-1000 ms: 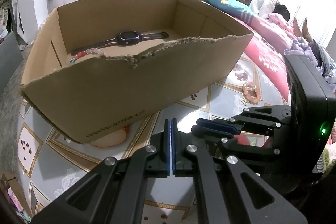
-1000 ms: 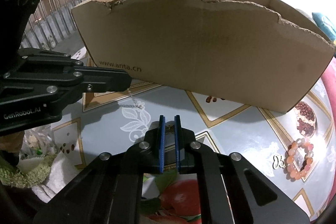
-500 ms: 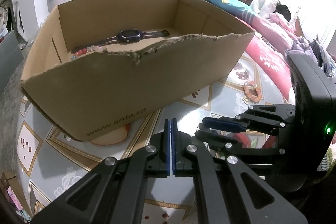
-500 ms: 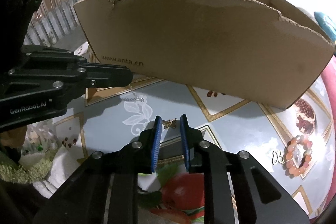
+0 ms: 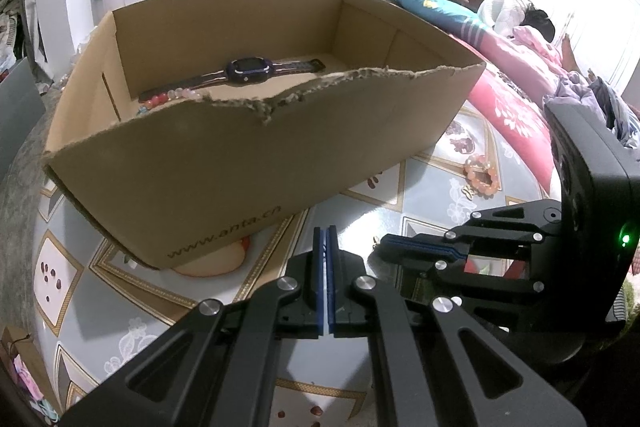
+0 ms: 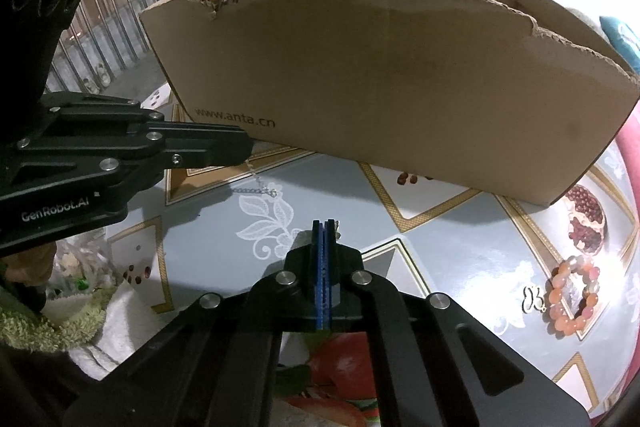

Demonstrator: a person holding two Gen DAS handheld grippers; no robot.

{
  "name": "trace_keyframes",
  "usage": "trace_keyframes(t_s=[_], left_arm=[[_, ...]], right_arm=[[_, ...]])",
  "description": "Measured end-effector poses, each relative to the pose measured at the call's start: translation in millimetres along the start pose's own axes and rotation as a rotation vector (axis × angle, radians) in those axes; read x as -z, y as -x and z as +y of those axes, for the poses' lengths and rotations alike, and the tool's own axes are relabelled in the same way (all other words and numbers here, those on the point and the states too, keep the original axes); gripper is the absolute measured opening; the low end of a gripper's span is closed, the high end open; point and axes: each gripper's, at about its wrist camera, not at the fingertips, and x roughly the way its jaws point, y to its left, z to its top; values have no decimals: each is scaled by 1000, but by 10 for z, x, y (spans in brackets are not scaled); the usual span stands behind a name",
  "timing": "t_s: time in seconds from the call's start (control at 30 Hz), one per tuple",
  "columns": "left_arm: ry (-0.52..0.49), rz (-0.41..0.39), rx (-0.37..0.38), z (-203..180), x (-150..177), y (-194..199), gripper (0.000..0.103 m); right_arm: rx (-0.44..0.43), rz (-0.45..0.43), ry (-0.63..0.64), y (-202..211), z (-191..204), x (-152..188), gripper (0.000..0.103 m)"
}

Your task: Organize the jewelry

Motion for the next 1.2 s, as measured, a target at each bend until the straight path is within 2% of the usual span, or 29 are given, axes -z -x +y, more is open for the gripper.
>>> trace_keyframes(t_s=[0.23, 0.3, 0.4, 0.53, 0.6, 0.67, 1.03, 1.07, 1.2], left_arm=[[3, -1, -1, -5, -4, 7, 1], [3, 0, 0, -3, -4, 6, 1], [4, 1, 0, 0, -3, 6, 1], [8, 2, -1, 11, -4, 13, 1], [7, 2, -2, 11, -2, 14, 1], [7, 2, -1, 11, -1, 14, 1], [10, -1, -6, 23, 4, 16, 1], [10, -2, -7, 27, 3, 15, 1], [10, -4, -7, 22, 1, 23, 1]], right_arm=[[7, -21, -7, 36, -80, -2, 3], [10, -19, -14, 25, -98, -14, 16], [16, -6, -7, -44, -88, -12, 19], [39, -6, 42, -64, -9, -10, 17], [39, -2, 46, -65, 2, -14, 10], [41, -1, 46, -62, 55, -7, 8], [6, 1, 2, -16, -46, -30, 6], [3, 1, 0, -41, -162, -55, 6], [0, 0, -1, -47, -223, -78, 6]])
